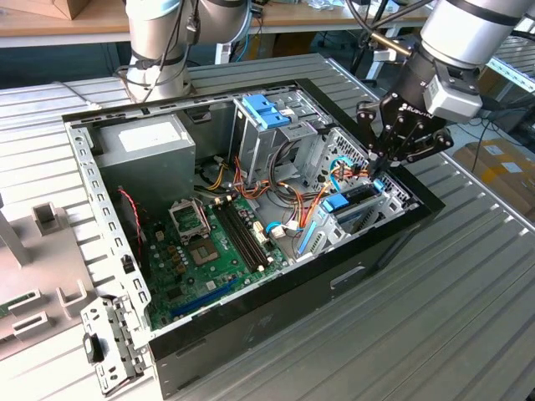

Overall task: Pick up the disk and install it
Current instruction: 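Insert the first disk wire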

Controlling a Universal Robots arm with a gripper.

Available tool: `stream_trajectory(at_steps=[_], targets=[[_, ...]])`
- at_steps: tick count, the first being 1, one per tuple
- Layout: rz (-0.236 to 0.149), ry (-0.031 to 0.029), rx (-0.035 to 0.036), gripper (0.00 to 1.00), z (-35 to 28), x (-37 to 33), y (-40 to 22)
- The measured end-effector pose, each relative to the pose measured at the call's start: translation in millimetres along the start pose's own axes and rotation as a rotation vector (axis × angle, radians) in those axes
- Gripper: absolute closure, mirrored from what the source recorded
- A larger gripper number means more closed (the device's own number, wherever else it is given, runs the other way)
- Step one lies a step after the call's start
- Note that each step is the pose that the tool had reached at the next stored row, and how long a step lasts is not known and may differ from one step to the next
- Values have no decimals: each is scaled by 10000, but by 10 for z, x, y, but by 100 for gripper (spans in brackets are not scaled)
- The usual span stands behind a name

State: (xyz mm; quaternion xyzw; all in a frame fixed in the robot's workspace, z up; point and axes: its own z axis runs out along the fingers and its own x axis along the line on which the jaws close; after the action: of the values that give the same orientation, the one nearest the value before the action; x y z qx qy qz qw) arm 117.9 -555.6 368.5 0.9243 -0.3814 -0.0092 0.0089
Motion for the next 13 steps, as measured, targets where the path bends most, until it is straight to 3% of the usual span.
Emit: stream_trajectory(at_steps=[13], targets=[[0,0,0,83,6,-126,126]])
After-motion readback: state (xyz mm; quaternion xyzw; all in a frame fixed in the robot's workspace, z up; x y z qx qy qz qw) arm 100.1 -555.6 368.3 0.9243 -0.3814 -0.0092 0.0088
